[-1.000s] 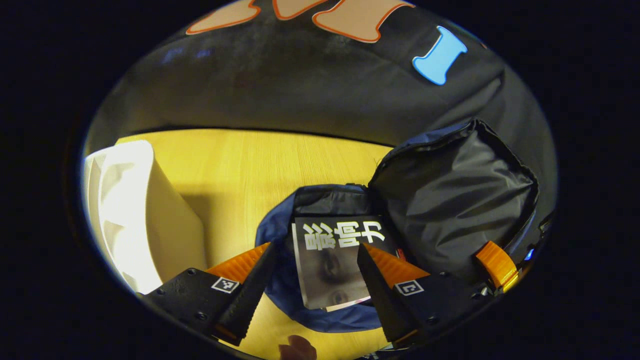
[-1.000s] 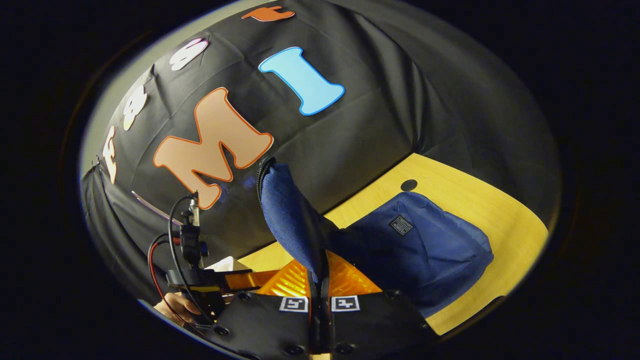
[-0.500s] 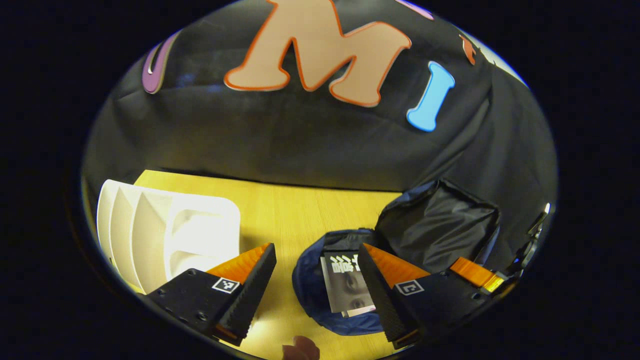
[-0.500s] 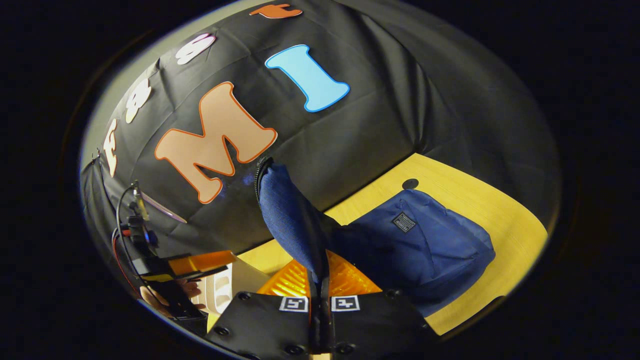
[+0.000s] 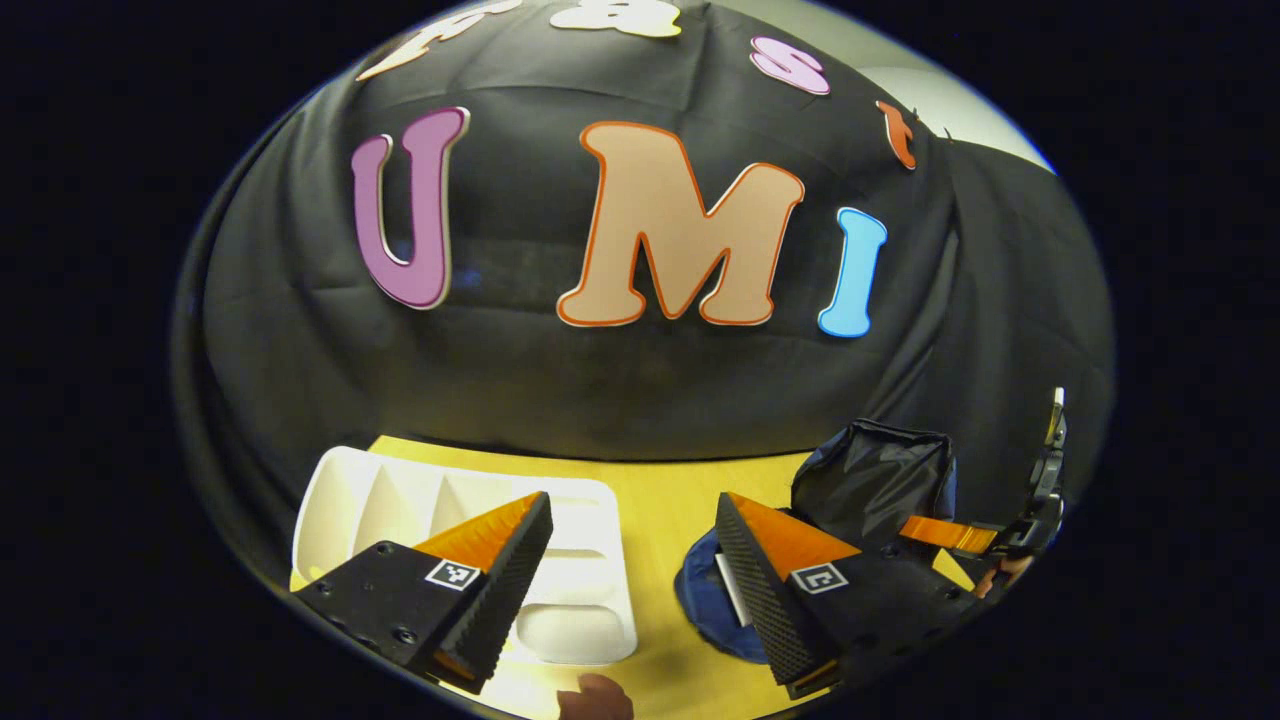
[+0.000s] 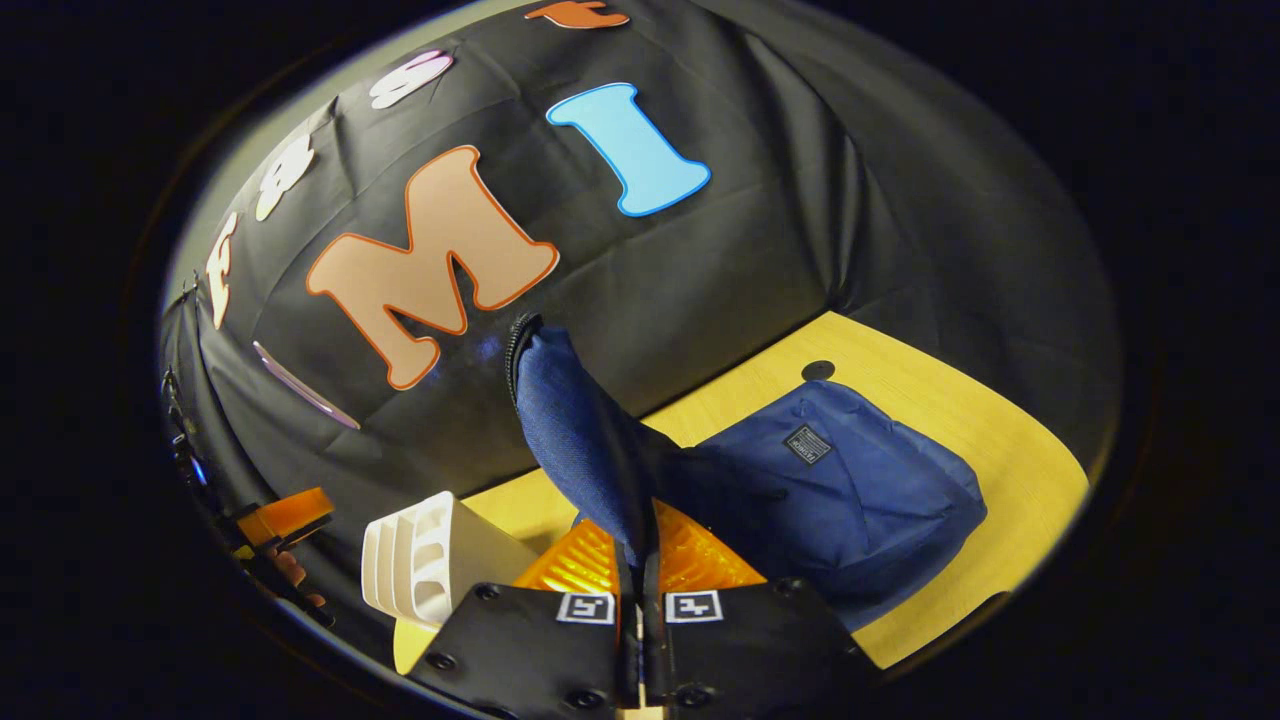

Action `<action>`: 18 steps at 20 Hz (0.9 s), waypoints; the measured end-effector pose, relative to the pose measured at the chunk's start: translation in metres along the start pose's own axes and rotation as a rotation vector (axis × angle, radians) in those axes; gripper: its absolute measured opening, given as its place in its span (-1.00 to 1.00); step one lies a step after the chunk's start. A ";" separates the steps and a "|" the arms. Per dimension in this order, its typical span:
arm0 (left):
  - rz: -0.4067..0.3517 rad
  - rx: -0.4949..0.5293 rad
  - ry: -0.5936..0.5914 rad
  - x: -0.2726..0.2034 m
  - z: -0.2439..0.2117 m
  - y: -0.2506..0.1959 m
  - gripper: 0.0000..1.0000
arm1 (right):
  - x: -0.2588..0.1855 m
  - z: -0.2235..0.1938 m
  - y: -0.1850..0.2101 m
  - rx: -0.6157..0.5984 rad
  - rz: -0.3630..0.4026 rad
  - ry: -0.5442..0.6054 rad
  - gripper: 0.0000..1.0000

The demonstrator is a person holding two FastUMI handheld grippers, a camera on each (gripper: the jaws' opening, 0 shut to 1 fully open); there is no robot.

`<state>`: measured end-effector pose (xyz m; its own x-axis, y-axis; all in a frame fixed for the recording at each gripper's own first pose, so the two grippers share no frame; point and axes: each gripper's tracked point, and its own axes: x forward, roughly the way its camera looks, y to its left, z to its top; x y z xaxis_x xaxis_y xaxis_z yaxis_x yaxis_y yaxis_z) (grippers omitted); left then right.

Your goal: Open the schoolbag, grab two books from the bookshelf and put them into the schoolbag.

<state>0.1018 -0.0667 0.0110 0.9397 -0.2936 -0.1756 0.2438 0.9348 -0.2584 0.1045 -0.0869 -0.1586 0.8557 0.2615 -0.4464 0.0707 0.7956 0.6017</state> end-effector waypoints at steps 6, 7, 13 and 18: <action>0.077 0.007 -0.021 -0.031 -0.005 0.025 0.92 | -0.005 -0.015 0.025 -0.097 0.031 0.008 1.00; 0.088 0.005 -0.031 -0.035 -0.004 0.029 0.93 | -0.007 -0.015 0.032 -0.130 0.035 -0.001 1.00; 0.141 0.024 -0.084 -0.058 0.000 0.043 0.93 | -0.031 -0.001 0.073 -0.299 0.073 -0.090 1.00; 0.150 0.040 -0.123 -0.066 0.011 0.039 0.92 | -0.057 0.007 0.103 -0.385 0.105 -0.146 1.00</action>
<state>0.0518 -0.0084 0.0226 0.9878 -0.1260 -0.0915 0.1058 0.9741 -0.1997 0.0662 -0.0238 -0.0666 0.9135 0.2944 -0.2807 -0.1940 0.9219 0.3354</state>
